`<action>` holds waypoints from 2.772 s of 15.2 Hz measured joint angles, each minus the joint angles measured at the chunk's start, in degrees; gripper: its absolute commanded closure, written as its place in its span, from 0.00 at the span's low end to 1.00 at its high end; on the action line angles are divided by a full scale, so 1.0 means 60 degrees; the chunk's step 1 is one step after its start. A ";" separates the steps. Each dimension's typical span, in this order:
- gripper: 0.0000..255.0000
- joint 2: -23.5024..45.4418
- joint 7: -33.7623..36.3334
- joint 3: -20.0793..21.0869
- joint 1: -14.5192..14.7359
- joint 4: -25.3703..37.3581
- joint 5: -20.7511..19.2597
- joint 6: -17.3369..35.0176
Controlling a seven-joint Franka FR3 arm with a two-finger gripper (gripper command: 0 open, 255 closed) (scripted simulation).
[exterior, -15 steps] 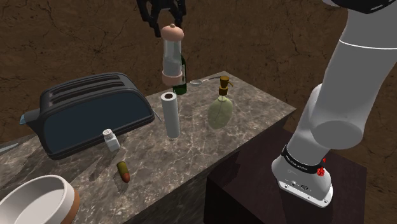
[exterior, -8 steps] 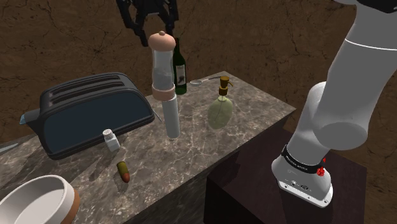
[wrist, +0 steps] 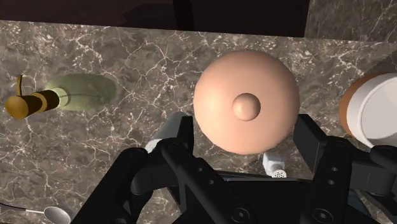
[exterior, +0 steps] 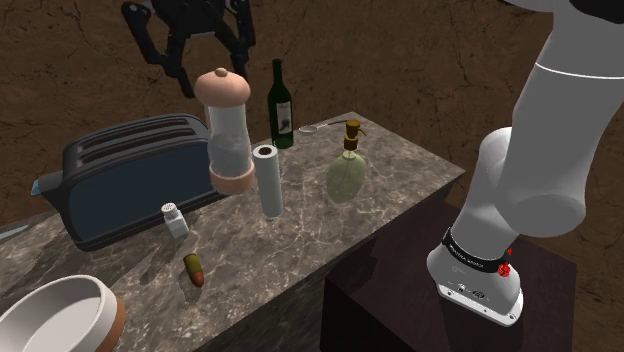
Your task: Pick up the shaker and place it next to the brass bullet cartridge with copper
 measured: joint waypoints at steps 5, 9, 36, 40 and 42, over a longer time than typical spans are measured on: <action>1.00 0.0599 0.1289 0.0570 0.0737 0.0696 -0.0072 0.0021; 1.00 0.0805 0.1772 0.0779 0.1048 0.0591 -0.0116 0.0376; 1.00 0.0109 0.1242 0.0722 0.0931 -0.3741 0.0104 0.4016; 1.00 0.0169 0.1190 0.0721 0.0935 -0.4192 0.0092 0.4521; 1.00 0.0175 0.1160 0.0718 0.0933 -0.4425 0.0095 0.4759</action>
